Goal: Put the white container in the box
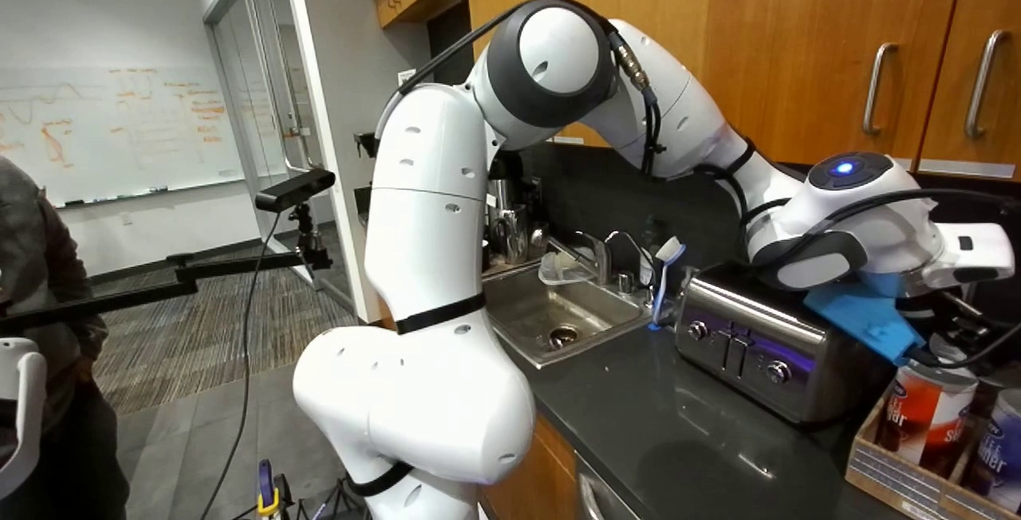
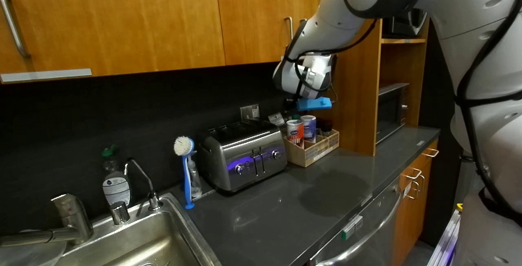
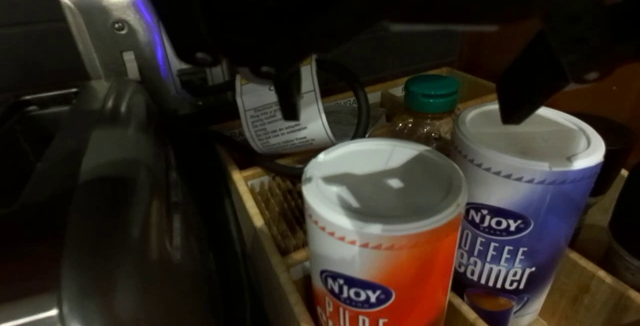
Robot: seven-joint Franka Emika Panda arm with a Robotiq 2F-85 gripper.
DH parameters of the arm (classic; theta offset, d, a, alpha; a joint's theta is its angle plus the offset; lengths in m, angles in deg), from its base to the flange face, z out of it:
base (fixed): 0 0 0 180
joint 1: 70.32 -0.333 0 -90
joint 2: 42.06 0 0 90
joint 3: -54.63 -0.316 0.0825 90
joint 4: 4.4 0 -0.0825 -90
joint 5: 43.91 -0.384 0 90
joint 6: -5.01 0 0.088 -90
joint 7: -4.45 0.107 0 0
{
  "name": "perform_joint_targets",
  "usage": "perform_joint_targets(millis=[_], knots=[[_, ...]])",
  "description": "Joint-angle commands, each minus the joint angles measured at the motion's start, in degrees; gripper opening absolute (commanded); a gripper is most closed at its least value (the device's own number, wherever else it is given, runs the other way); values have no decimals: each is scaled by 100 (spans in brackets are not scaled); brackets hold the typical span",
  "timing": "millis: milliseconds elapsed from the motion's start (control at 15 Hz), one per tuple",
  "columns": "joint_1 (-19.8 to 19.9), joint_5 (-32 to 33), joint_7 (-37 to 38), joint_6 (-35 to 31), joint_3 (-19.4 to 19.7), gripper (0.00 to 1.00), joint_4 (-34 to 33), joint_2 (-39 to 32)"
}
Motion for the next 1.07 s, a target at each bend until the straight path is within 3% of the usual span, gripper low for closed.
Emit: perform_joint_targets(millis=[0, 333, 600, 800, 1000], knots=[[-491, 314, 256, -45, 463, 100, 469, -222], [-1442, 484, 660, -214, 1311, 100, 1069, -364], [-2435, 434, 914, -499, 2175, 100, 1494, -457], [-3392, 403, 958, -683, 3081, 100, 1831, -570], [-4522, 440, 654, -400, 4223, 100, 2150, -653]])
